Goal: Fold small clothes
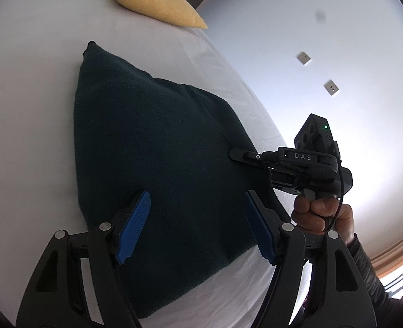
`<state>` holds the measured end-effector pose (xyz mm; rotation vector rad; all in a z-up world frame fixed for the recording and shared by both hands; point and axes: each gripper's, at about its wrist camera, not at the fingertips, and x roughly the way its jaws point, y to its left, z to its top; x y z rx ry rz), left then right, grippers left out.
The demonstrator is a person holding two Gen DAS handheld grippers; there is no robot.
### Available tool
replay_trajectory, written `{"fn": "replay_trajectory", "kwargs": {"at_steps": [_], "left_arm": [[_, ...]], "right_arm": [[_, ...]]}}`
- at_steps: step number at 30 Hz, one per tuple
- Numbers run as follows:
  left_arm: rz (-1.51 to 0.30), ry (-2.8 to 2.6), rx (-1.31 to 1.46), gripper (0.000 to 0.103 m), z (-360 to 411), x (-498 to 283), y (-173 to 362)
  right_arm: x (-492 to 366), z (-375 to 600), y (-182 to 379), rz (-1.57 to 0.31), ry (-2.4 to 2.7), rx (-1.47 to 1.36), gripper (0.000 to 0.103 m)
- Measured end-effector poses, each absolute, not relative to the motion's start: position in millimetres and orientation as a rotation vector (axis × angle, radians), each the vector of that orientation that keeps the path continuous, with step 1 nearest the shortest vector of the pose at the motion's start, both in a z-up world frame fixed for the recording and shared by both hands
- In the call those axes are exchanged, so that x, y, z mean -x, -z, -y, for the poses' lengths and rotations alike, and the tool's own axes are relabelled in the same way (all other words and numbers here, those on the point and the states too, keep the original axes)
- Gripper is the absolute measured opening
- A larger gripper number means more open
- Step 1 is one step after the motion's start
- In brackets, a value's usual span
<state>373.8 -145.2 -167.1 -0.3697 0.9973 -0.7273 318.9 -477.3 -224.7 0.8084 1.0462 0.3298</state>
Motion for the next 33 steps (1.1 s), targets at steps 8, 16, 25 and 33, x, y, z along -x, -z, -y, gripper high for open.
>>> {"fn": "replay_trajectory", "kwargs": {"at_steps": [8,16,25,33], "left_arm": [[-0.993,0.757,0.338,0.069,155.6,-355.5,173.9],[-1.015,0.764,0.265,0.069,178.1,-343.3,201.0],[-1.001,0.730,0.168,0.069,195.6,-323.2,203.0],[-1.001,0.745,0.139,0.069,195.8,-314.7,214.9]], "right_arm": [[-300.2,497.0,213.4,-0.999,-0.347,-0.819,0.016],[-292.7,507.4,246.4,-0.994,-0.337,-0.873,0.016],[-238.7,486.4,199.8,-0.950,-0.266,-0.729,0.037],[-200.3,495.0,231.2,-0.979,-0.227,-0.662,0.014]]}}
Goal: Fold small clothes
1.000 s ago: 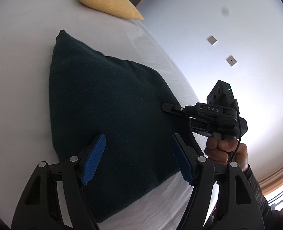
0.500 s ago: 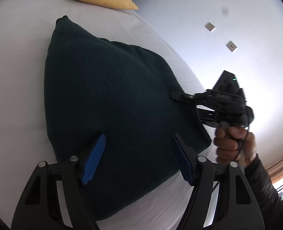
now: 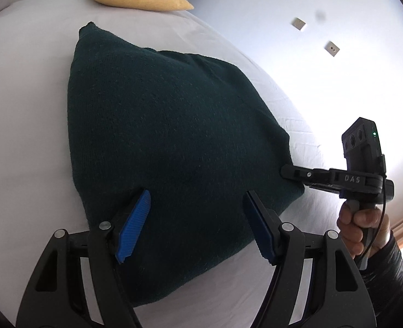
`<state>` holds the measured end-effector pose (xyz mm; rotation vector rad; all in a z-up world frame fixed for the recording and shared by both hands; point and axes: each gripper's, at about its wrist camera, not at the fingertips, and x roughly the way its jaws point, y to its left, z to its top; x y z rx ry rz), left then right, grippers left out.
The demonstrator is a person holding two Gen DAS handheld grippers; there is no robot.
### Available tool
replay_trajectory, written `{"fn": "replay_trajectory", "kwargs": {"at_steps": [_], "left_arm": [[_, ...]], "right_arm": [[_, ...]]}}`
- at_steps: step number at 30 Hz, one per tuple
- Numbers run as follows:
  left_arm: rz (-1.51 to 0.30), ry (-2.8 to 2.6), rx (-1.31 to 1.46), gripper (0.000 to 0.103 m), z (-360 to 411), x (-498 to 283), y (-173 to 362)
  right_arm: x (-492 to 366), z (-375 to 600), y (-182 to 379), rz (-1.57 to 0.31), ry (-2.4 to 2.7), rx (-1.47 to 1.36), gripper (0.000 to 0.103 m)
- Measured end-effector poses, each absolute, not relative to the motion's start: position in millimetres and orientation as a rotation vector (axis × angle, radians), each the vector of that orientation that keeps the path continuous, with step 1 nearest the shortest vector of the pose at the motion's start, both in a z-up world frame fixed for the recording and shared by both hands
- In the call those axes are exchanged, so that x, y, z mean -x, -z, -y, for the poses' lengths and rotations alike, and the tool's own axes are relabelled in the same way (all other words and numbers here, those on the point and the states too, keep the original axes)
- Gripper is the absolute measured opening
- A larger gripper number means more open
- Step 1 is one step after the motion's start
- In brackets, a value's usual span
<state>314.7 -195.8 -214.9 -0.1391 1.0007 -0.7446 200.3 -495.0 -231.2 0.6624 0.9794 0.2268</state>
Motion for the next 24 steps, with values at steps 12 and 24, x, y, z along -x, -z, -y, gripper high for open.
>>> {"fn": "replay_trajectory", "kwargs": {"at_steps": [12,24], "left_arm": [[-0.991,0.642,0.078,0.069,186.3,-311.8,187.8],[-1.009,0.631,0.015,0.069,200.4,-317.3,192.2]], "right_arm": [[-190.9,486.7,148.1,-0.827,-0.081,-0.460,0.040],[-215.9,447.3,201.6,-0.942,-0.207,-0.384,0.028]]}}
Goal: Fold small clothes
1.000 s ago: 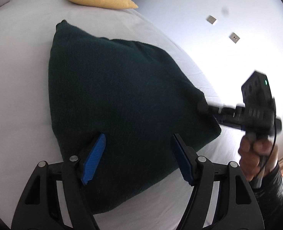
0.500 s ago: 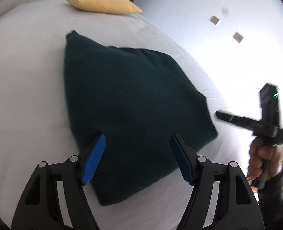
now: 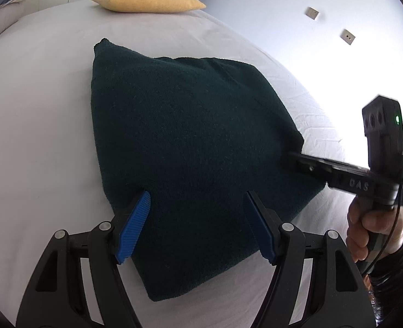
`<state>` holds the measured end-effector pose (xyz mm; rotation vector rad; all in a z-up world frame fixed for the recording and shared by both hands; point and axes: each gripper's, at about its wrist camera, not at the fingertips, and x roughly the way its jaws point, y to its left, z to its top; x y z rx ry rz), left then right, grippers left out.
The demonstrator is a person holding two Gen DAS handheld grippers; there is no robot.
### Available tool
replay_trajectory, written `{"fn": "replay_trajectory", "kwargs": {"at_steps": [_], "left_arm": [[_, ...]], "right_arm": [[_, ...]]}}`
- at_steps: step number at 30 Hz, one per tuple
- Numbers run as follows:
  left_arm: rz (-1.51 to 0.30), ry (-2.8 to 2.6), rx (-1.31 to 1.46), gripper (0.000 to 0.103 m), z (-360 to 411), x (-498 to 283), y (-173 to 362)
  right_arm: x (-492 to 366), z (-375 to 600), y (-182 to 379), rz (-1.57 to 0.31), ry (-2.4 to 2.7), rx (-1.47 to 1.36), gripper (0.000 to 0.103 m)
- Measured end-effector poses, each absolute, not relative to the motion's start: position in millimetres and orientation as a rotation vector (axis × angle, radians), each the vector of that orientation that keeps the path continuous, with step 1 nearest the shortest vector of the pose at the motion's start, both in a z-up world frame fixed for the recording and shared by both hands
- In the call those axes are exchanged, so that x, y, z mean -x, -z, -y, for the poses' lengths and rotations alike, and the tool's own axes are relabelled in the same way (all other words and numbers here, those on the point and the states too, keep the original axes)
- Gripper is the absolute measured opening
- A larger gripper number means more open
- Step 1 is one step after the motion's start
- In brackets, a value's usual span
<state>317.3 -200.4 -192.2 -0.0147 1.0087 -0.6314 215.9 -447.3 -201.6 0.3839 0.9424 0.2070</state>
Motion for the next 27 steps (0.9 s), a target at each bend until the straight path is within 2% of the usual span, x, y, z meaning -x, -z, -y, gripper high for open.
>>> {"fn": "replay_trajectory", "kwargs": {"at_steps": [5,6,7,8,9,14,17,21,22,23,24,25,26,27], "left_arm": [[-0.960,0.601,0.069,0.069,179.8,-315.1,169.7],[-0.937,0.591,0.080,0.070,174.1,-315.9,164.2],[-0.910,0.580,0.102,0.077,166.2,-318.7,157.9],[-0.888,0.561,0.132,0.082,157.2,-324.6,153.1],[-0.884,0.544,0.152,0.090,150.9,-332.2,152.0],[-1.000,0.546,0.266,0.090,135.7,-381.7,173.8],[-1.129,0.545,0.308,0.090,140.0,-411.3,199.9],[-1.196,0.601,0.370,0.090,149.9,-426.8,219.5],[-1.187,0.608,0.361,0.090,153.7,-428.1,219.9],[-1.183,0.615,0.360,0.089,156.1,-429.3,220.7],[-1.185,0.622,0.365,0.080,158.5,-430.6,222.1],[-1.189,0.635,0.373,0.070,160.8,-431.5,223.2],[-1.194,0.631,0.369,0.068,163.0,-431.7,223.6],[-1.187,0.633,0.351,0.061,165.7,-430.8,222.1]], "right_arm": [[-182.9,477.8,187.2,-0.887,-0.215,-0.438,0.029],[-176.7,486.3,180.9,-0.867,-0.197,-0.442,0.042],[-172.8,495.6,173.9,-0.839,-0.166,-0.443,0.050],[-171.2,503.5,169.2,-0.816,-0.146,-0.449,0.063],[-172.6,513.1,165.7,-0.796,-0.136,-0.472,0.069],[-206.5,524.1,164.7,-0.797,-0.188,-0.597,0.079],[-239.5,521.5,178.5,-0.860,-0.229,-0.643,0.079],[-276.8,516.7,207.7,-0.963,-0.213,-0.732,0.076],[-282.0,515.8,213.6,-0.979,-0.217,-0.746,0.071],[-288.7,512.8,218.7,-0.998,-0.223,-0.740,0.057],[-293.2,509.3,220.9,-1.008,-0.227,-0.725,0.049],[-295.7,505.3,221.3,-1.009,-0.236,-0.715,0.047],[-298.0,501.0,221.0,-1.011,-0.240,-0.701,0.045],[-297.8,497.4,219.9,-1.016,-0.227,-0.677,0.041]]}}
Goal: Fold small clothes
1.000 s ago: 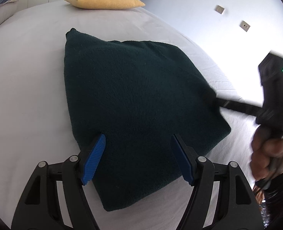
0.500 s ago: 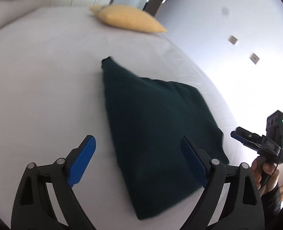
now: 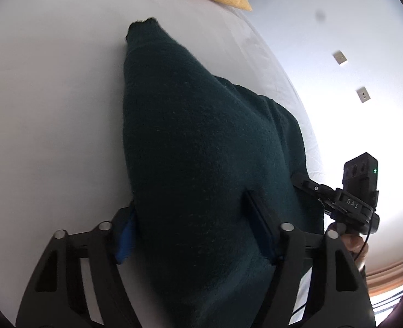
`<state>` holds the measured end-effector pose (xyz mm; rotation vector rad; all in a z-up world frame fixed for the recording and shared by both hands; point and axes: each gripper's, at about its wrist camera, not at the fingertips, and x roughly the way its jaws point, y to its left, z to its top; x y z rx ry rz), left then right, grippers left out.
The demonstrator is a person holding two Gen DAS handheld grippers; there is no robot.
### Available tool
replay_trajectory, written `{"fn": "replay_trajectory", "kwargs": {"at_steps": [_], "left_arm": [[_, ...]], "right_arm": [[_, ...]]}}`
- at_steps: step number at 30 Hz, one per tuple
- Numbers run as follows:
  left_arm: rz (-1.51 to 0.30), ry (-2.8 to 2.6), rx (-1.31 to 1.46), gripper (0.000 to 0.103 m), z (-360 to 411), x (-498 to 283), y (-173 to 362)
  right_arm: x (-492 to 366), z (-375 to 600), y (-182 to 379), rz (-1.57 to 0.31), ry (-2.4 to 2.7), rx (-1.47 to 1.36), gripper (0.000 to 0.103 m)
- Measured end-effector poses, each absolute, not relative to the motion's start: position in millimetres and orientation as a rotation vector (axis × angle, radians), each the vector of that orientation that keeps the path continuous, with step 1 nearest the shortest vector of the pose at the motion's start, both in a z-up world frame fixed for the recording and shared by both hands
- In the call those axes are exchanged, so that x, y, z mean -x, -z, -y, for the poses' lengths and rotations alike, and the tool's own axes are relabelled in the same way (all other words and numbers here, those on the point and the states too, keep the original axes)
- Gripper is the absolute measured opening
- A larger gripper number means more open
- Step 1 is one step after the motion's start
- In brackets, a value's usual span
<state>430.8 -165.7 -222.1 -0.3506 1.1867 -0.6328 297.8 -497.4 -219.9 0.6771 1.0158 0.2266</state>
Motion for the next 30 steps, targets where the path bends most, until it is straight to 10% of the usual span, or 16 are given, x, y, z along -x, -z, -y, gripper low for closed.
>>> {"fn": "replay_trajectory", "kwargs": {"at_steps": [7,21,30], "left_arm": [[-1.138,0.648,0.341,0.038,158.2,-423.9,199.8],[-0.956,0.599,0.203,0.037,36.6,-295.5,74.0],[-1.008,0.501,0.237,0.037,-46.4,-242.0,99.8]], "right_arm": [[-288.8,461.2,186.5,-0.982,-0.135,-0.477,0.024],[-206.3,324.6,74.9,-0.844,-0.310,-0.339,0.023],[-179.8,235.9,102.7,-0.906,-0.398,-0.330,0.023]]}}
